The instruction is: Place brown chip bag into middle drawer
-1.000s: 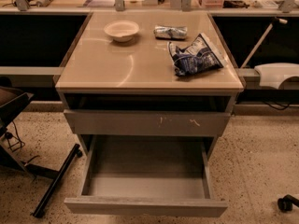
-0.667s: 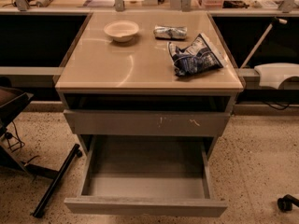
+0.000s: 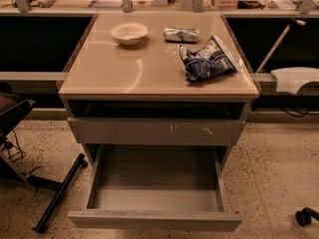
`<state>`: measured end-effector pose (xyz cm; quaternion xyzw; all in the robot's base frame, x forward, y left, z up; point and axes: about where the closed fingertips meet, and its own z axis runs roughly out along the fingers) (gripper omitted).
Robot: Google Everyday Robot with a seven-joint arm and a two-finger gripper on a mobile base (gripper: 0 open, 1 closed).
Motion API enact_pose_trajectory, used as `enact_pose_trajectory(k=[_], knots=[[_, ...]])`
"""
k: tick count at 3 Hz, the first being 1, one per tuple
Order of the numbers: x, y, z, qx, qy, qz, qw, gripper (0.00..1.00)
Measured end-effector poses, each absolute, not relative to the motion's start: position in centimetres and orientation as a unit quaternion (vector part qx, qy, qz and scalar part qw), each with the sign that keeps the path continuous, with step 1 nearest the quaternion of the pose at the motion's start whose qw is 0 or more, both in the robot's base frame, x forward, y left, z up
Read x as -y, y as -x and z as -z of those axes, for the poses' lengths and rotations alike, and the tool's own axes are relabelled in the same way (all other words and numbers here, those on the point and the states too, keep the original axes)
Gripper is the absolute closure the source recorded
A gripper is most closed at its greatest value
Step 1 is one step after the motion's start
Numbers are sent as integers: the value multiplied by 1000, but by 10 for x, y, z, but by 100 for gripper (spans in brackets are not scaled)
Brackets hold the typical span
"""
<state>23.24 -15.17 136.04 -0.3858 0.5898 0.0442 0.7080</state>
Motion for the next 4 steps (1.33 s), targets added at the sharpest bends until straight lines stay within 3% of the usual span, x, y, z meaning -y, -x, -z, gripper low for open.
enact_pose_trajectory(k=[1,4], knots=[[137,-203,-1360,-561,387,-43,730,100],[137,-203,-1360,-561,387,-43,730,100]])
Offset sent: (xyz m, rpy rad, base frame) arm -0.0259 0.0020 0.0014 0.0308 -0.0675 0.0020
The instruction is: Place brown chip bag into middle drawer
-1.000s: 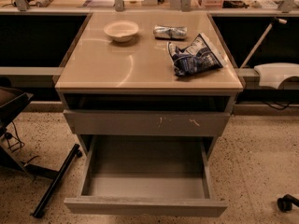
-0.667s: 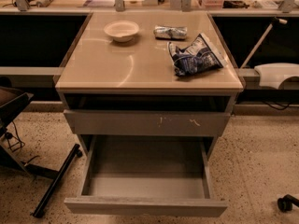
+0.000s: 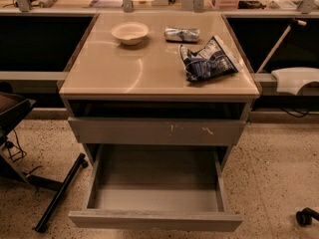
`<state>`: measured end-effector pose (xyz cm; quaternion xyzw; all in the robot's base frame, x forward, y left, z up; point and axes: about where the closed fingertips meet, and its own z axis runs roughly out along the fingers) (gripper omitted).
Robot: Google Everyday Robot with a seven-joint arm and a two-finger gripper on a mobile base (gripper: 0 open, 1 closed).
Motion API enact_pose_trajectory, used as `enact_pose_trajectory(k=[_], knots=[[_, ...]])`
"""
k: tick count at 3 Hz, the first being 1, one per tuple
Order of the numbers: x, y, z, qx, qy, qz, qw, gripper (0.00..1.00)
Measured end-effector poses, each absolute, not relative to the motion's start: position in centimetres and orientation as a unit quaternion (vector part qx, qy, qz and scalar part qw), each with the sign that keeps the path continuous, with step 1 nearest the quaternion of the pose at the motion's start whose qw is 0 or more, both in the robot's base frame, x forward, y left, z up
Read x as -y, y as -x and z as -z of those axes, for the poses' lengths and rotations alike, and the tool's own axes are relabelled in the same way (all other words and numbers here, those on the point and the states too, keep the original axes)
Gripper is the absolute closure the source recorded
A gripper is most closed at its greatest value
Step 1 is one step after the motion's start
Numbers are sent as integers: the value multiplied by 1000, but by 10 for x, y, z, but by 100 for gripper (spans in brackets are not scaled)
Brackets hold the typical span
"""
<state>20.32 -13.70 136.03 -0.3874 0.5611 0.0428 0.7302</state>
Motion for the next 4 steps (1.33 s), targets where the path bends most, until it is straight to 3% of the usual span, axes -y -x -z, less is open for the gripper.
enact_pose_trajectory(k=[2,3,4], knots=[[137,-203,-1360,-561,387,-43,730,100],[155,-247,-1353,-544,391,0,743,100],[199,-340,-1349,-518,385,83,759,100]])
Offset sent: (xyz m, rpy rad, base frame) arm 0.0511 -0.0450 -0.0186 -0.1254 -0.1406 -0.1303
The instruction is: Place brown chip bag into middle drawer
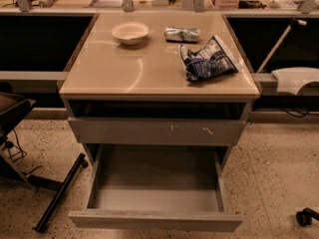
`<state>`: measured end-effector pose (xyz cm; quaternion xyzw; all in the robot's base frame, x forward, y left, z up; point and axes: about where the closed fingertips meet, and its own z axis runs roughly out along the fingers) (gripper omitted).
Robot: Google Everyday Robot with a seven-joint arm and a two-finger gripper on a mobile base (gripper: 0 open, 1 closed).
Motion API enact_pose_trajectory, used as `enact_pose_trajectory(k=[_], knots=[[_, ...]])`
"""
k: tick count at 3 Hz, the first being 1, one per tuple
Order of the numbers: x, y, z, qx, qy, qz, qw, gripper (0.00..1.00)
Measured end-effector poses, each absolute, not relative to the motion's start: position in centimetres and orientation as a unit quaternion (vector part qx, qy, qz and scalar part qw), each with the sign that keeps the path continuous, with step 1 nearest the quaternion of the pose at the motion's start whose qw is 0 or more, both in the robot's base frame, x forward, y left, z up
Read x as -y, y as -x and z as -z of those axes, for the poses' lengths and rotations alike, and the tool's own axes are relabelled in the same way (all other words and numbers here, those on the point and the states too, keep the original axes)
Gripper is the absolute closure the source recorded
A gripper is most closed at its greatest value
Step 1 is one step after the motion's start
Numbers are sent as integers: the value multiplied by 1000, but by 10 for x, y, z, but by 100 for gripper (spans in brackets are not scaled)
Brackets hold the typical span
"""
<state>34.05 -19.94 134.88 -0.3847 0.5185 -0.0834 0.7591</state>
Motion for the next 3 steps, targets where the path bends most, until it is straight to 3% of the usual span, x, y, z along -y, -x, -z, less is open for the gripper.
enact_pose_trajectory(k=[1,3], knots=[[222,-360,-1351,-508,377,112,766,100],[219,-356,-1326,-517,374,114,762,100]])
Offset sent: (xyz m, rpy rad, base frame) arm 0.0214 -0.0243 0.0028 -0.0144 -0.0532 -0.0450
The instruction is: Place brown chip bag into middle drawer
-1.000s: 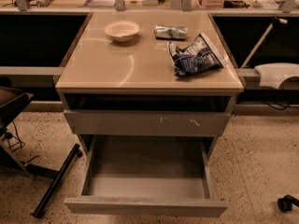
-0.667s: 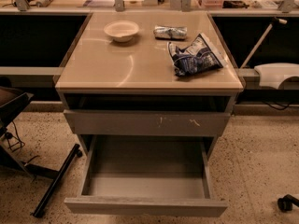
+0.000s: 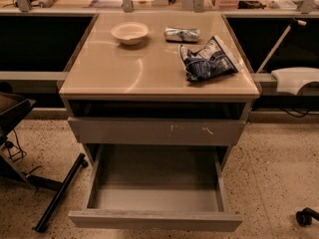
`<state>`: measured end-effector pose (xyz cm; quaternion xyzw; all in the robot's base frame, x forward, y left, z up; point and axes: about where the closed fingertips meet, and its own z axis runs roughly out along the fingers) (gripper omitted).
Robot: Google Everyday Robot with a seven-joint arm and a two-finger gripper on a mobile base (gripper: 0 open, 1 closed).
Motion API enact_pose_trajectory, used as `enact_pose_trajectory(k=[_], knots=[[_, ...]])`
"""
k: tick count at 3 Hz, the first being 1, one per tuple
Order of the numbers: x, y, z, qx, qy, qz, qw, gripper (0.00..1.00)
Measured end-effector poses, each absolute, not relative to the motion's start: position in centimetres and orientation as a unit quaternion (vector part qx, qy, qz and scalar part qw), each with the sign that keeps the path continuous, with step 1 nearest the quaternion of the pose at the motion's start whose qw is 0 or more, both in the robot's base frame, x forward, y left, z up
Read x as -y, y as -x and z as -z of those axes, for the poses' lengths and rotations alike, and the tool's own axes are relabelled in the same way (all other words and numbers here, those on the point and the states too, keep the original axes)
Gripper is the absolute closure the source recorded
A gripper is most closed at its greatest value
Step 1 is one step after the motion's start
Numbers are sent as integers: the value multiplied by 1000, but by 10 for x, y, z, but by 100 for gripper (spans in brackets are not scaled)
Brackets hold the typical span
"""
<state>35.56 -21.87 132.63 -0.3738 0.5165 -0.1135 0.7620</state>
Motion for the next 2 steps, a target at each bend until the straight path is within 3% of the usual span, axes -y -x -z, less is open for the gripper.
enact_pose_trajectory(k=[1,2], knots=[[225,-292,-1311,-501,330,123,791,100],[224,-268,-1250,-526,325,109,778,100]])
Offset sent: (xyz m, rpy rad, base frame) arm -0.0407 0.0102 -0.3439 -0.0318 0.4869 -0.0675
